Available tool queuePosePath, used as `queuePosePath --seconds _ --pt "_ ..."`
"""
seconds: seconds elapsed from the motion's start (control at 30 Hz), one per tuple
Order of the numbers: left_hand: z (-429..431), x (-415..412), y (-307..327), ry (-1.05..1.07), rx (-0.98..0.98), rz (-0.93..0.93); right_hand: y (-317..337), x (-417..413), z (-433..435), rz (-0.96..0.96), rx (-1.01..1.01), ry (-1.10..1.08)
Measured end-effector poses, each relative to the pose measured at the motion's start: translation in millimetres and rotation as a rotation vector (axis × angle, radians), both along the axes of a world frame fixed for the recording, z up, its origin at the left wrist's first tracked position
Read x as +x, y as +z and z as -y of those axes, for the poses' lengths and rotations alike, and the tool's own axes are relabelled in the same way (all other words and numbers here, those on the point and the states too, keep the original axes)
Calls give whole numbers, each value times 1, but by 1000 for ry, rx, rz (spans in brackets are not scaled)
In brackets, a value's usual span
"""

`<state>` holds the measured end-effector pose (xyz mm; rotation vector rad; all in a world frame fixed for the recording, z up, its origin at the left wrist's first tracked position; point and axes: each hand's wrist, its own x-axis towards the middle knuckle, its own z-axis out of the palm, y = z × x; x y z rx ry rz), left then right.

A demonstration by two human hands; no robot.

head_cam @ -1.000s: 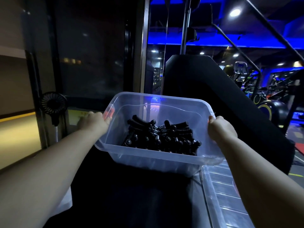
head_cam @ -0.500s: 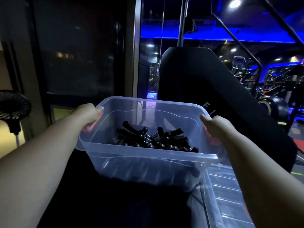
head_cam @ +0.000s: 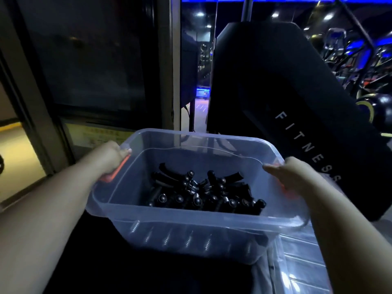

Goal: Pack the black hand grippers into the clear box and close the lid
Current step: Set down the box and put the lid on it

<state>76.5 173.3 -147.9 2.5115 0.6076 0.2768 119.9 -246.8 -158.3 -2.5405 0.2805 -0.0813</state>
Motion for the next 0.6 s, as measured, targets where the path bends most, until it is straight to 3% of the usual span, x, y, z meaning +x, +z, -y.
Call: queuePosePath --seconds 0.27,0.6 --pt "-1 -16 1 -17 -176 28 4 -22 -7 -22 -18 -63" --pt "9 -13 12 84 -89 -143 26 -48 -29 -128 -166 -172"
